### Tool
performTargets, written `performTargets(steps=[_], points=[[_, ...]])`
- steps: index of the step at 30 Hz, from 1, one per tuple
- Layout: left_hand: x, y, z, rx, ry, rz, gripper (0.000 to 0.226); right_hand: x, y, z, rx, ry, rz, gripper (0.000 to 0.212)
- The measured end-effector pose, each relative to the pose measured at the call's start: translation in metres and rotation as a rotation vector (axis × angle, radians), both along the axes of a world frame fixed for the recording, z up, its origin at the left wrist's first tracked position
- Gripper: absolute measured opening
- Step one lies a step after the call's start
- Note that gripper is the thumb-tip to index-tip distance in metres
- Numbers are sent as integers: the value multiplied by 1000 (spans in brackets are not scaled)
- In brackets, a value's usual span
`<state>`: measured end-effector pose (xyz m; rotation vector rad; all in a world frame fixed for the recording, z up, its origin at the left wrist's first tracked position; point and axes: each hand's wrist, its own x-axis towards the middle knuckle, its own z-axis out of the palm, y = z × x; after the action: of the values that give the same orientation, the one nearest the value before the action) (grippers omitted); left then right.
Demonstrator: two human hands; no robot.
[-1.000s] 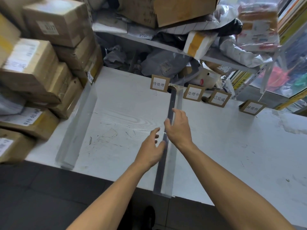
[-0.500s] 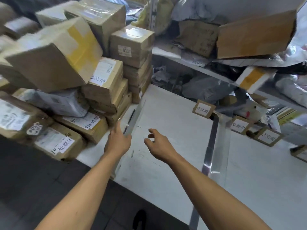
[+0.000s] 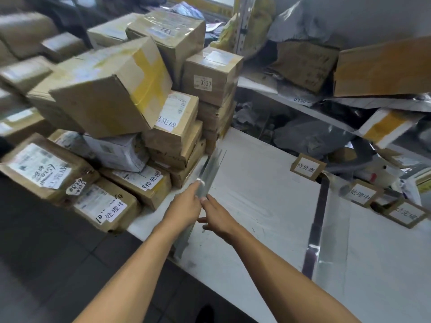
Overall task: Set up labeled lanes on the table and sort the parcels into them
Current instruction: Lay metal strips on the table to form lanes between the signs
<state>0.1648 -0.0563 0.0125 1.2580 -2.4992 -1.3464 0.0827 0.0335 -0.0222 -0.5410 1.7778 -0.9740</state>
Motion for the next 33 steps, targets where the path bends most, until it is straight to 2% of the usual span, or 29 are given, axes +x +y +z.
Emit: performTargets(steps=[7,9,12,15,18,22,27,33], points=[[-22,13,94,-237,141,-30,54,-15,4,7,28,-54,27,60],[-33,26,119,-305,174,-62,52,-25,8,13,35,10,-4,54],[-55,49,138,-327,209,-93,52,-58,18,40,-45,243,-268,41],[-87,80,138,-315,218,-137,52,-109,52,87,-234,295,-622,30],[-122,128,133,-263,254,-206,51,-158,105,126,-356,300,-676,31],[-163,208,125,-195,341,-355,48,-204,184,146,-314,260,-631,55],[-215,301,110,6,338,-485,50,-240,286,142,-290,253,-759,73],[-255,386,67,248,271,-619,60,-273,375,106,-209,189,-855,72]])
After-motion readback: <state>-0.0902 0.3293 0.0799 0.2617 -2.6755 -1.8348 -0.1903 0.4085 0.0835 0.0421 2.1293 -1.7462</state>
